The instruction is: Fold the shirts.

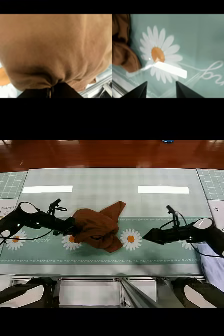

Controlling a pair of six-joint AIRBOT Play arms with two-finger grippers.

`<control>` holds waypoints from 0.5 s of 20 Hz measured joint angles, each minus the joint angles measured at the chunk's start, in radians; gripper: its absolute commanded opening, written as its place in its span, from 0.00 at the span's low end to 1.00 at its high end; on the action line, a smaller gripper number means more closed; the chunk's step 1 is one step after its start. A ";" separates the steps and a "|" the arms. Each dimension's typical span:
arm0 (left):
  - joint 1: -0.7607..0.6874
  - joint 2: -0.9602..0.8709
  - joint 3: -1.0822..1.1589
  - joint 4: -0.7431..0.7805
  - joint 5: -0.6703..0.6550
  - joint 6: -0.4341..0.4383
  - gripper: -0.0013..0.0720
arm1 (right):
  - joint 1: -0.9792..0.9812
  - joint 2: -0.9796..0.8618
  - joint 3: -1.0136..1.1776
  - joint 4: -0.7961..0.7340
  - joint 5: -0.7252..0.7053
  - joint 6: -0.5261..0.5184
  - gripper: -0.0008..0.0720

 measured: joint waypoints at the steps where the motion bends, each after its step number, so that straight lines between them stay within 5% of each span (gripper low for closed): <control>1: -0.002 -0.006 0.011 -0.006 -0.004 0.013 0.04 | 0.041 0.000 -0.009 0.005 -0.022 0.006 0.58; 10: -0.006 -0.009 0.109 -0.024 -0.049 0.069 0.04 | 0.339 -0.153 0.055 0.074 -0.172 0.060 0.58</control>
